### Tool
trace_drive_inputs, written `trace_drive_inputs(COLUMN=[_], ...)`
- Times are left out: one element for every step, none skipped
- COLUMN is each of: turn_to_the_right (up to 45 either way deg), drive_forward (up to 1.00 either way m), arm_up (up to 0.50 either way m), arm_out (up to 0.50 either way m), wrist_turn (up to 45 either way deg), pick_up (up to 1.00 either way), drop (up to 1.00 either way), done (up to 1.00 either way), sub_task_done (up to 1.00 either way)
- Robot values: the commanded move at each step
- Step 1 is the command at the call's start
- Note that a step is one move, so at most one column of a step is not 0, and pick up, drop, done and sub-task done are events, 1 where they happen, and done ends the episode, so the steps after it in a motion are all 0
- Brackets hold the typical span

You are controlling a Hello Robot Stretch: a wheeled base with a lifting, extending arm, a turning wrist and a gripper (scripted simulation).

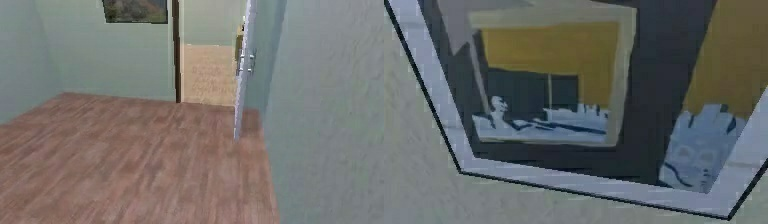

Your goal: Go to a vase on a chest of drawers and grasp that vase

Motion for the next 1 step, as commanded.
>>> trace_drive_inputs(turn_to_the_right=[0.0], drive_forward=[1.00], arm_up=[0.00], arm_out=[0.00], wrist_turn=[0.0], pick_up=[0.00], drop=[0.00], done=[0.00], sub_task_done=[0.00])
